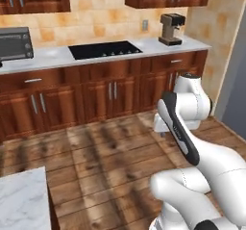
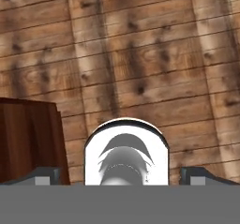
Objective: There is a wine glass and glass cup on the dining counter. Place the wine bottle next to the wine glass and the juice bottle next to the glass cup.
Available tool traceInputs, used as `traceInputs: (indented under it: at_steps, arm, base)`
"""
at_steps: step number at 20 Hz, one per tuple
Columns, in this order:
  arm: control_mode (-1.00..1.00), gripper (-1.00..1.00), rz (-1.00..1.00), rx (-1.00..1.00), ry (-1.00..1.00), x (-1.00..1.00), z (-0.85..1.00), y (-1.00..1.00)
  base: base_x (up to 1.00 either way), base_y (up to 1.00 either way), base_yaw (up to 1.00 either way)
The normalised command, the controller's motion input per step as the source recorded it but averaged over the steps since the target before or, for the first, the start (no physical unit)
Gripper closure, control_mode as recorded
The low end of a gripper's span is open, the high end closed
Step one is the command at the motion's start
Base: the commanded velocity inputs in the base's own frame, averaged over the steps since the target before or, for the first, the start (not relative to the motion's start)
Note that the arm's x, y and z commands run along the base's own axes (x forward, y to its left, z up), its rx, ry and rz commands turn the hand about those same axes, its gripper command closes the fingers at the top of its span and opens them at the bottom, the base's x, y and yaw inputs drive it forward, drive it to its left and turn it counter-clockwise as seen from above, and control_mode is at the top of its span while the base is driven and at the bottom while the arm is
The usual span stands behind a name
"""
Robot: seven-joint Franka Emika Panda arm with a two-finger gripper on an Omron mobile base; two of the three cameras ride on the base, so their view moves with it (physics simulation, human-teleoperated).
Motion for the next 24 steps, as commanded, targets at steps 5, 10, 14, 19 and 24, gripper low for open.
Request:
traceInputs:
  at_steps: [5, 10, 14, 19, 24]
  arm:
    - [1.0, -1.0, 0.0, 0.0, 0.0, 0.0, 0.0, 0.0]
    - [1.0, -1.0, 0.0, 0.0, 0.0, 0.0, 0.0, 0.0]
    - [1.0, -1.0, 0.0, 0.0, 0.0, 0.0, 0.0, 0.0]
    - [1.0, -1.0, 0.0, 0.0, 0.0, 0.0, 0.0, 0.0]
    - [1.0, -1.0, 0.0, 0.0, 0.0, 0.0, 0.0, 0.0]
  base:
    - [0.79, 0.0, 0.35]
    - [0.77, 0.0, 0.37]
    - [0.76, 0.0, 0.37]
    - [0.82, 0.0, 0.3]
    - [0.9, 0.02, 0.2]
